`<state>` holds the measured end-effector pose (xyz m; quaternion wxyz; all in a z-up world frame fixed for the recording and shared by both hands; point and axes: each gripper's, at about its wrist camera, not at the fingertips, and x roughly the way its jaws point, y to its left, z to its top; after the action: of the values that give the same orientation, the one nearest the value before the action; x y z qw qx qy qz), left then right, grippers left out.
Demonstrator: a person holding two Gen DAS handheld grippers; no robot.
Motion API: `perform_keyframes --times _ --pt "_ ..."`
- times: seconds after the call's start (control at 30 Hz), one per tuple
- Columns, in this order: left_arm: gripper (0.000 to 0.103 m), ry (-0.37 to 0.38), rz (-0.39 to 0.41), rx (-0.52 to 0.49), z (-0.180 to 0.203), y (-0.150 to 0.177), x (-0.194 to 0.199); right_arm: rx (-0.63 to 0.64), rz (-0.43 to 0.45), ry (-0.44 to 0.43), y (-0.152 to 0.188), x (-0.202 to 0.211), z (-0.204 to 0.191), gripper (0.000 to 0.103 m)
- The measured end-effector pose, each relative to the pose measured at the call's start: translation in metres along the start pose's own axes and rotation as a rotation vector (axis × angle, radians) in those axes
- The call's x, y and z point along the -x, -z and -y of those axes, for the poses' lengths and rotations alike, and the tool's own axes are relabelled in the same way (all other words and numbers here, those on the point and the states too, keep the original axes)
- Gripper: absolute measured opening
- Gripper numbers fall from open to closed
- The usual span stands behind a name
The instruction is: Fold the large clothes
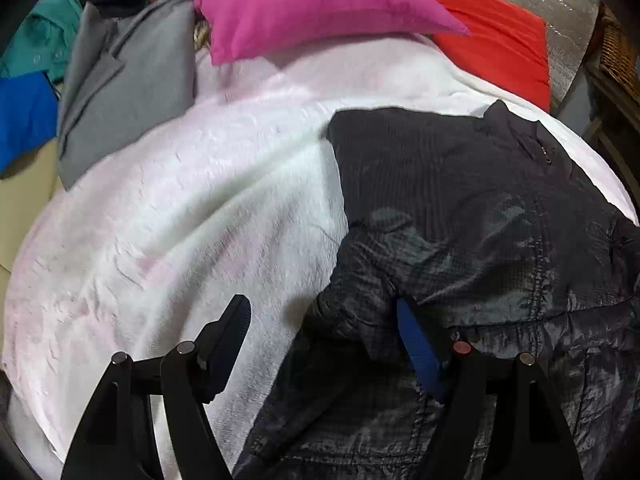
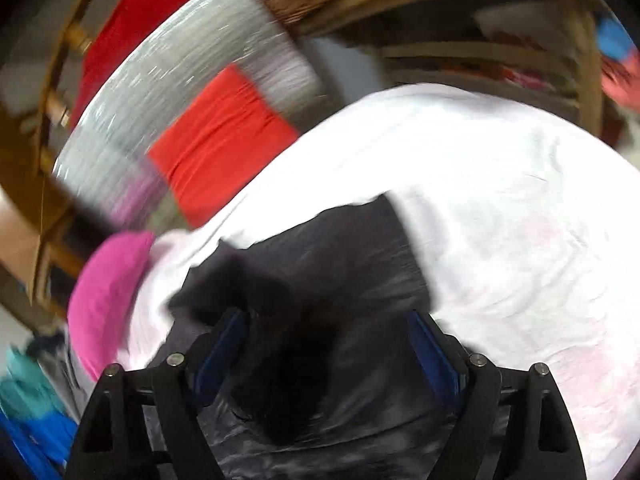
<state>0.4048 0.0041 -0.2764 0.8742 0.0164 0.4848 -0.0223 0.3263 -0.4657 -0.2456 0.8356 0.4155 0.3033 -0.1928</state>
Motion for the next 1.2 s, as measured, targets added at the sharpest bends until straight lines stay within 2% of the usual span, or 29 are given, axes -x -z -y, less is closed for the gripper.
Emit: perform_keyframes --times 0.13,0.23,0.4,0.5,0.57,0.6,0.67,0.77,0.87,0.93,1.0,1.07,1.1,1.2 --pt "0.076 -0.038 0.086 -0.012 0.000 -0.004 0.019 -0.008 0.003 -0.044 -0.016 0.004 0.020 0.086" --pt "0.076 -0.012 0.132 0.029 -0.008 -0.010 0.026 0.045 -0.012 -0.103 -0.019 -0.005 0.017 0.086" --pt "0.076 0.004 0.042 0.076 -0.013 -0.012 0.001 0.097 -0.117 -0.121 -0.010 -0.030 0.007 0.084" --pt "0.076 0.000 0.037 0.051 -0.005 -0.012 -0.003 0.205 -0.191 -0.025 0.003 -0.052 -0.002 0.082" --pt "0.076 -0.014 0.045 0.028 0.000 -0.013 -0.003 0.260 -0.218 0.027 0.011 -0.058 -0.003 0.058" --pt "0.076 -0.021 0.048 0.020 0.002 -0.013 -0.002 0.289 -0.204 0.045 0.013 -0.054 -0.006 0.053" --pt "0.076 -0.026 0.052 0.017 0.005 -0.013 -0.001 0.305 -0.167 0.049 0.010 -0.039 -0.010 0.028" --pt "0.076 -0.038 0.086 0.008 0.008 -0.013 0.009 0.301 -0.086 0.000 0.004 -0.002 -0.012 0.015" --pt "0.076 -0.072 0.158 -0.013 0.014 -0.015 0.023 0.355 -0.023 -0.020 0.007 0.025 -0.018 0.014" --pt "0.076 -0.078 0.186 -0.026 0.016 -0.015 0.028 0.379 -0.035 0.016 0.008 0.021 -0.016 0.014" --pt "0.076 -0.076 0.146 -0.037 0.019 -0.015 0.018 0.344 -0.134 0.071 0.011 -0.003 0.000 0.014" --pt "0.077 -0.052 0.033 -0.048 0.021 -0.012 -0.005 0.303 -0.220 0.074 0.011 -0.020 0.010 0.017" --pt "0.077 -0.037 0.004 -0.040 0.020 -0.012 -0.011 0.280 -0.231 0.054 0.009 -0.019 0.014 0.018" --pt "0.077 0.006 0.012 0.016 0.010 -0.017 -0.005 0.276 -0.178 0.017 -0.006 0.002 0.013 0.021"
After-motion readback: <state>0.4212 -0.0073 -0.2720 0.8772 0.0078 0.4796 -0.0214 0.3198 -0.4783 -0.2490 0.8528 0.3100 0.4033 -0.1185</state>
